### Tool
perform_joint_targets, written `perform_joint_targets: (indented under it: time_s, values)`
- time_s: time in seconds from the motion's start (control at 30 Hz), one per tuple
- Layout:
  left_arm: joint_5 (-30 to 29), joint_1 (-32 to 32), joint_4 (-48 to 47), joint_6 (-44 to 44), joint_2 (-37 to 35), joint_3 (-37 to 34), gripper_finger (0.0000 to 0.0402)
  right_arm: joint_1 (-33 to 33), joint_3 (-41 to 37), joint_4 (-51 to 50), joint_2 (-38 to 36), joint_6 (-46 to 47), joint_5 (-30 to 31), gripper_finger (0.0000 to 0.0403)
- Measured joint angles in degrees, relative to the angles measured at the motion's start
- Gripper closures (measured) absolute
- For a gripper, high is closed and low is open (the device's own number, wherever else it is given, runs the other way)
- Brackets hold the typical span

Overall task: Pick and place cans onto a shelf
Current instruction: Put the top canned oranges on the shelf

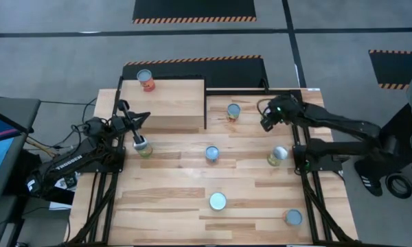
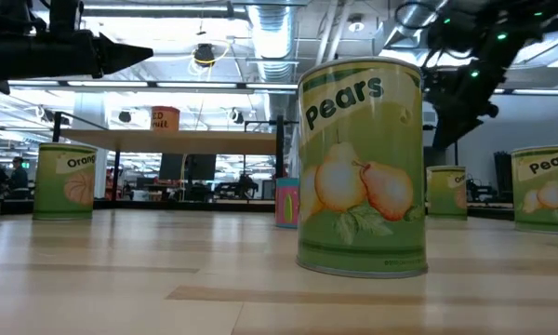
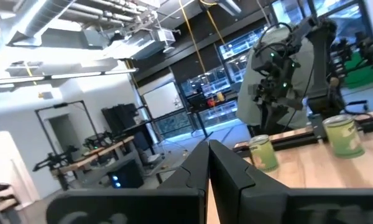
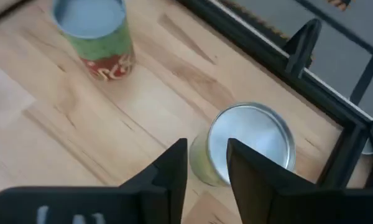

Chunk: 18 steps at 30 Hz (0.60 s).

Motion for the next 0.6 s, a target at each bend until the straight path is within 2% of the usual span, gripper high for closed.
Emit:
perform_joint_targets:
  time_s: [0.17, 0.4, 0.6]
  values:
    - [-0.4, 0.0, -0.1, 0.0, 0.0, 0.0, 0.0400, -5.0, 5.1, -3.2, 8.3, -2.3, -6.4, 0.0240]
    - [-0.4, 0.0, -0.6, -0.9, 0.0, 0.0, 0.0400, -9.1, 9.9, -5.9, 18.2, -1.6, -6.7, 0.0215]
    - [-0.4, 0.0, -0.6, -0.9, 0.0, 0.0, 0.0400, -10.1, 12.7, -6.9, 23.5, 1.1, -6.3, 0.0235]
